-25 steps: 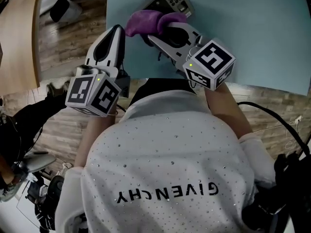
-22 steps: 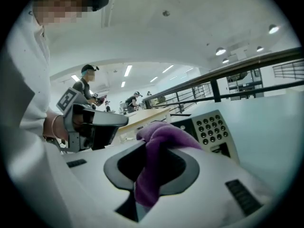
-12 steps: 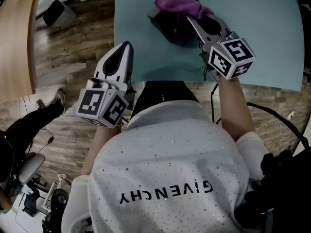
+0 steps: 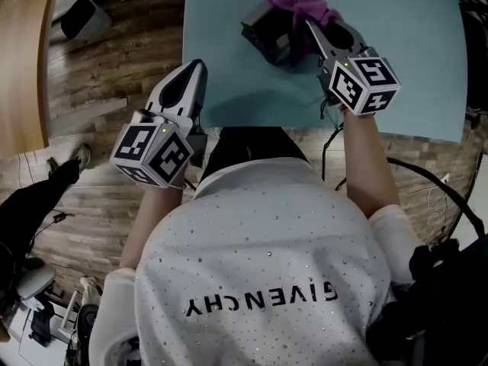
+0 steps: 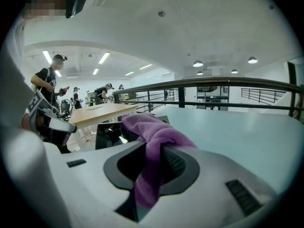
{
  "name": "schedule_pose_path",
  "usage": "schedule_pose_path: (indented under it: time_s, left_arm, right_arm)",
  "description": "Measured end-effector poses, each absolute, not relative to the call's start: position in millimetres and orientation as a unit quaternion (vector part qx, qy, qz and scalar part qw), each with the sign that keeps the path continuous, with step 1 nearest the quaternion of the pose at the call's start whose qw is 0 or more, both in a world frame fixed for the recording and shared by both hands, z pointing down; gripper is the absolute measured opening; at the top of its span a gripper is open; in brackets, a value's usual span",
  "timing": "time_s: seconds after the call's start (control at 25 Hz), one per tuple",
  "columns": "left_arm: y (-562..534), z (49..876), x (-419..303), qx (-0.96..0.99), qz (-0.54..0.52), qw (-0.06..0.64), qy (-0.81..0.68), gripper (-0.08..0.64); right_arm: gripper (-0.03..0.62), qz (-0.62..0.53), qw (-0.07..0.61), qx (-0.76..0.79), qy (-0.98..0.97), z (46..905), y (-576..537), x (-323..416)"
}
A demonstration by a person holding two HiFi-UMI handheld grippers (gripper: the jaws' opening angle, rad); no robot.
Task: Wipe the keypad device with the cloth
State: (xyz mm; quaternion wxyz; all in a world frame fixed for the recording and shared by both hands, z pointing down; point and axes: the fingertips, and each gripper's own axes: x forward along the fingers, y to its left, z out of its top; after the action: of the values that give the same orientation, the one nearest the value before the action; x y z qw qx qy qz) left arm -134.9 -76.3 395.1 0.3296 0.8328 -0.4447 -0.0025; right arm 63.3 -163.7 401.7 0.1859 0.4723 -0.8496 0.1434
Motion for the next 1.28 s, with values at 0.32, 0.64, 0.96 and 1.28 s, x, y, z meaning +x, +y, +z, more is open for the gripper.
schedule_pose_path:
  time_s: [0.32, 0.64, 0.96, 1.28]
  left_arm:
    - [-83, 387, -137, 0.839, 0.002, 0.320, -0.440, 0.000]
    - [-90, 383, -139, 0.837, -0.011, 0.330, -0.436, 0.000]
    - [-96, 370, -114, 0.847, -0.027, 0.335, -0.412, 0.000]
    - [-92, 377, -99, 0.847, -0.033, 0.336, -0.411, 0.000]
  right_arm:
    - [0.071, 0.190, 0.143, 0.513, -0.825, 408, -179, 85]
    - [0.072, 0.190, 0.091, 0.406, -0.889, 377, -127, 21]
    - [0.072, 0.168, 0.176, 0.330, -0.912, 388, -82, -22]
    - [0.072, 0.180, 0.202, 0.348, -0.898, 409, -91, -6]
